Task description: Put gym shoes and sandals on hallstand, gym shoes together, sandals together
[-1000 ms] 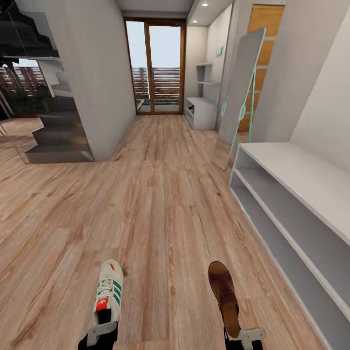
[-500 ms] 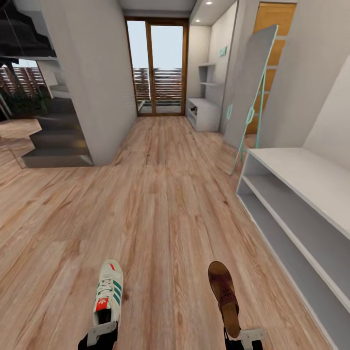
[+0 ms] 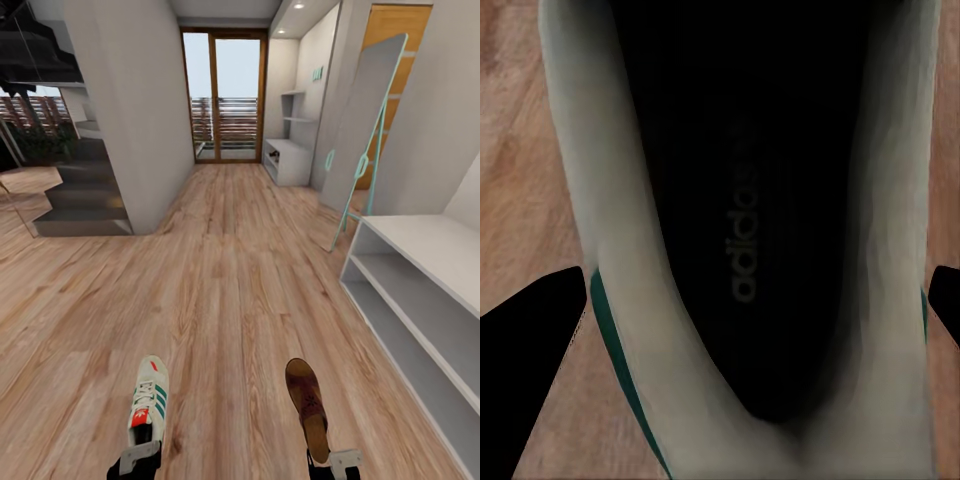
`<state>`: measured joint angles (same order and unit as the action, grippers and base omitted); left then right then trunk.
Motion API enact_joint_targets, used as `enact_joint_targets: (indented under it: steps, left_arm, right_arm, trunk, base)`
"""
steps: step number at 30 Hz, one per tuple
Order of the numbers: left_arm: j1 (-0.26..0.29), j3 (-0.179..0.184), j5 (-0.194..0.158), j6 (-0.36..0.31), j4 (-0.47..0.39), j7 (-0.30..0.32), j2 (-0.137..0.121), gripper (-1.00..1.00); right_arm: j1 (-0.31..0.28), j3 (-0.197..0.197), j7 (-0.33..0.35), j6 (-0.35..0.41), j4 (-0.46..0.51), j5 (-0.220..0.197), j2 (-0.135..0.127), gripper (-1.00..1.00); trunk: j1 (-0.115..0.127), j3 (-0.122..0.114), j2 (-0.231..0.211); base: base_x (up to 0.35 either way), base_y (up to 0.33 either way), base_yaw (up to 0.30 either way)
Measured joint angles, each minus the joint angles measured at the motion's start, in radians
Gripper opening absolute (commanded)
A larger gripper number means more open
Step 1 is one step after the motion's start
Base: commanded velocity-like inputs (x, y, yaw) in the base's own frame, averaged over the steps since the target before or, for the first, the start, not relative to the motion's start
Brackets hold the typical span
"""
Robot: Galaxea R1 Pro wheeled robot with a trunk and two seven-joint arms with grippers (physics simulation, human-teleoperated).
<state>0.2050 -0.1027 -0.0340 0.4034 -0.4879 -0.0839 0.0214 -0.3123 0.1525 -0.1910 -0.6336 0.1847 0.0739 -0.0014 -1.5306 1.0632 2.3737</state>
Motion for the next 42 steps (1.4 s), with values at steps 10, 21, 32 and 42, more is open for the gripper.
enact_joint_targets:
  steps: [10,21,32,42]
  left_arm:
    - [0.0,0.0,0.0,0.0,0.001,0.0,0.0,-1.0]
    - [0.0,0.0,0.0,0.0,0.001,0.0,0.001,-1.0]
    - [0.0,0.0,0.0,0.0,0.001,0.0,0.0,-1.0]
    - [0.0,0.0,0.0,0.0,0.001,0.0,0.0,-1.0]
  right_arm:
    - [0.0,-0.001,0.001,0.0,0.0,0.0,-0.002,-1.0]
    - [0.0,0.0,0.003,0.001,0.0,0.004,-0.004,-1.0]
    - [0.0,0.0,0.002,0.001,0.0,0.004,-0.004,-1.0]
    - [0.0,0.0,0.002,0.001,0.0,0.004,-0.004,-1.0]
  trunk:
    - [0.0,0.0,0.0]
    - [0.0,0.0,0.0]
    - [0.0,0.0,0.0]
    - [0.0,0.0,0.0]
  base:
    - [0.34,0.087,0.001]
    - [0.34,0.085,0.0]
    - [0.34,0.085,0.0]
    - [0.34,0.084,0.0]
